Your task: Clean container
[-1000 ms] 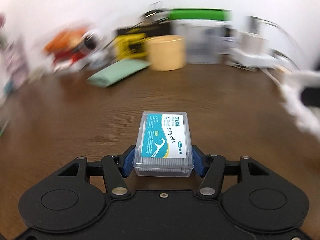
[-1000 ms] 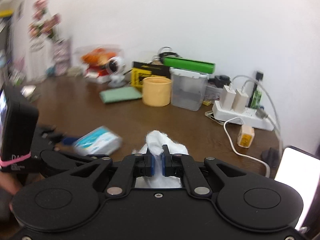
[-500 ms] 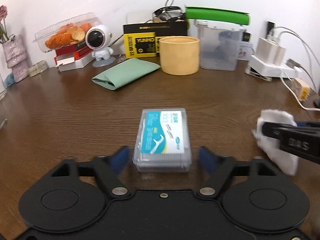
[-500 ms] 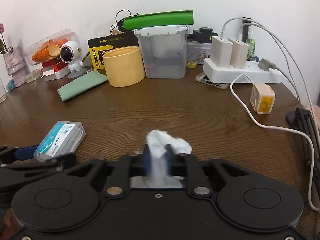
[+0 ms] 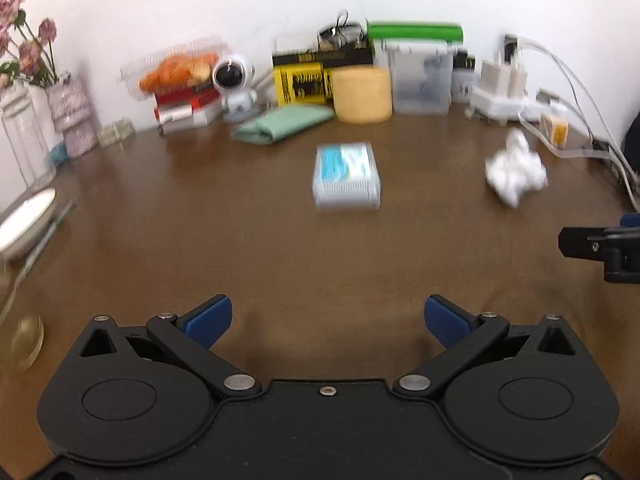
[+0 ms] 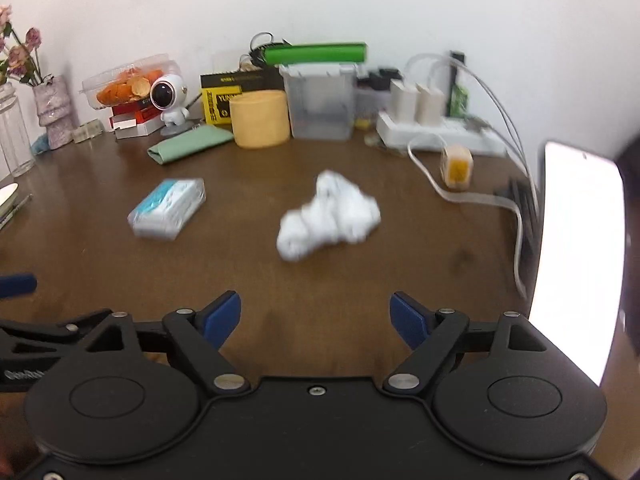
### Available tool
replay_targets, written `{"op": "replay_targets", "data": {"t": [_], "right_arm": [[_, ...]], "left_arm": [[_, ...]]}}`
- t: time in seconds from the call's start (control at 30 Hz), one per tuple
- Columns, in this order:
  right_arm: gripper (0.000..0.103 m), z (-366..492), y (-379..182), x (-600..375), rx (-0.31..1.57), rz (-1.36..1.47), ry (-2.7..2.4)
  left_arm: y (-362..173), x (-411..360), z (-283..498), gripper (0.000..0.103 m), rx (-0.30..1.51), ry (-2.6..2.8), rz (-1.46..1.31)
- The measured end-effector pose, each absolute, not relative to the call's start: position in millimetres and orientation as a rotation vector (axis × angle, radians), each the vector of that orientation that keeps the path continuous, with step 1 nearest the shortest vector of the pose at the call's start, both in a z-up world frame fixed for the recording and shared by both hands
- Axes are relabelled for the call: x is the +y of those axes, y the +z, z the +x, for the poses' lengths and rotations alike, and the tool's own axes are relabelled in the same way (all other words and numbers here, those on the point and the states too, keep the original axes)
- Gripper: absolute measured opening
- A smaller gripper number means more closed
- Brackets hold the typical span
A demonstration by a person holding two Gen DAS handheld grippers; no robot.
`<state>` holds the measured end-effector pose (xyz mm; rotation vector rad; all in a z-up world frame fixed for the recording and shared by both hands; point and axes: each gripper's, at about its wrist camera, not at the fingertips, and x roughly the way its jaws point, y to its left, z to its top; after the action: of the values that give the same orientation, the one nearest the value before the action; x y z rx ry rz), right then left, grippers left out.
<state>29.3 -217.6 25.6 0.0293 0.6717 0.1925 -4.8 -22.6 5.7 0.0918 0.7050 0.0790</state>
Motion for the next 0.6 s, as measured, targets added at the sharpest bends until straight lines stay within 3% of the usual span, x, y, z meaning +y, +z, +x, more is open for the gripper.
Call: {"op": "replay_targets", "data": {"t": [0.23,0.4,0.5,0.6], "right_arm": [[0.085,16.4,6.5,-207.2,0.716,0.008,0.121],[0.091,13.6,0.4,-203.3,0.696,0.005,0.105],[0.103,14.3,-3.4,-203.0,0.699,0.008,0.103],[0.103,15.3,-3.1,-202.2,0.7,0.006,0.109]], "left_arm": [[1.2,-12.4,-1.2,0.103,0.702,0.062,-0.001],[0.4,-12.1,4.7,0.103,0.686,0.052,0.006],[0.1,-12.6,7.1,0.103,0.687,0.056,0.006],[-0.9,-12.9,7.1,0.103,0.686,0.055,0.004]]}}
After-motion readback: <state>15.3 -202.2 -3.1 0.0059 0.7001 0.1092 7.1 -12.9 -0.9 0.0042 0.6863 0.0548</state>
